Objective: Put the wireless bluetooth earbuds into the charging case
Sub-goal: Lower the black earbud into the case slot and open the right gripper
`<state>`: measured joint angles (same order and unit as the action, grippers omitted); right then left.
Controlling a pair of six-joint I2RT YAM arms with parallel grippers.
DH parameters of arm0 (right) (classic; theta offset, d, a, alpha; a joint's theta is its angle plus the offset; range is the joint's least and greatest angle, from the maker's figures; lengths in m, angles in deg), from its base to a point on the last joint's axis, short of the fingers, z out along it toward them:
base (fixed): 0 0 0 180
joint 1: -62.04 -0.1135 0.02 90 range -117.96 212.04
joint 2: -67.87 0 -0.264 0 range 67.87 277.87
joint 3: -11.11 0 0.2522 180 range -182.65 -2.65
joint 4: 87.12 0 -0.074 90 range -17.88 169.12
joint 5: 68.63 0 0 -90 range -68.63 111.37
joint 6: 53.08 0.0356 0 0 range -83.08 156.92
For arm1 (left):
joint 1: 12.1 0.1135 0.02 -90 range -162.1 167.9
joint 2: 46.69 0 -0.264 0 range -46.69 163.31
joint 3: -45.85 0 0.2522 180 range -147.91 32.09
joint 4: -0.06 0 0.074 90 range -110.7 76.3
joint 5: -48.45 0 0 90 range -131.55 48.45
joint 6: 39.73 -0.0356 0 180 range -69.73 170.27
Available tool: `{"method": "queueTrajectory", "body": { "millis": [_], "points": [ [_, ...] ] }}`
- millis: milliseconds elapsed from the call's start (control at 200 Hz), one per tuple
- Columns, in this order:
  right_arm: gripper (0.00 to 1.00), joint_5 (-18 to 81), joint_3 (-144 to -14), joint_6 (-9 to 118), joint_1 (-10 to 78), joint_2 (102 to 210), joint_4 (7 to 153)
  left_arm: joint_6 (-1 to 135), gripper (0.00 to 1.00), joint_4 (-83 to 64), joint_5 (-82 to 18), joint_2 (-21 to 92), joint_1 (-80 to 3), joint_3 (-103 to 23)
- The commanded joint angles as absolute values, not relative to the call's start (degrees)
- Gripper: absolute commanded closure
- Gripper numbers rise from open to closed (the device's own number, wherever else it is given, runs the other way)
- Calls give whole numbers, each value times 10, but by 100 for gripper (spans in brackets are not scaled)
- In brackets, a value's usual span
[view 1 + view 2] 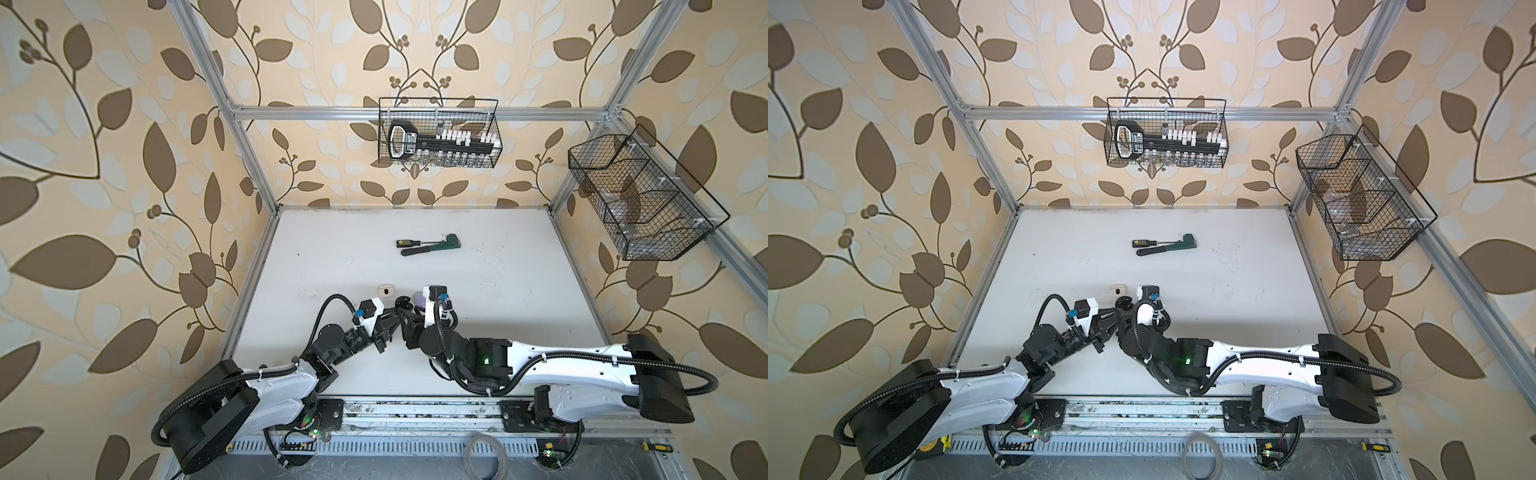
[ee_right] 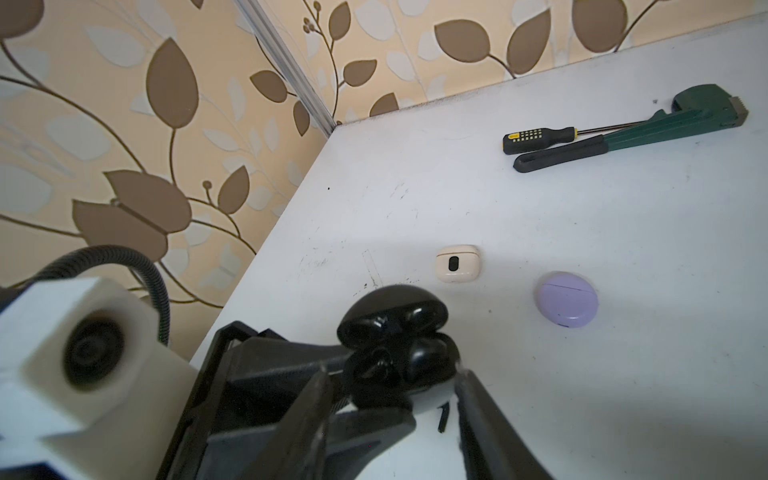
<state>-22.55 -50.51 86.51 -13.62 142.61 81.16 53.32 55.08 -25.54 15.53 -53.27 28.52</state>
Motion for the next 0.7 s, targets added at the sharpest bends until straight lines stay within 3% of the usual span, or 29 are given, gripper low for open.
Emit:
{"method": "queueTrajectory", "body": {
  "millis": [0, 340, 505, 695],
  "points": [
    [42, -239, -494, 870, -149, 1396, 791, 519, 100, 582, -257, 141, -530, 283],
    [23, -248, -472, 806, -165, 1298, 767, 489, 100, 532, -225, 148, -530, 254],
    [24, -261, -421, 768, -165, 1230, 780, 468, 100, 550, -238, 149, -530, 268],
    [33, -213, -421, 779, -168, 1217, 736, 443, 100, 461, -255, 94, -530, 262]
  ]
}}
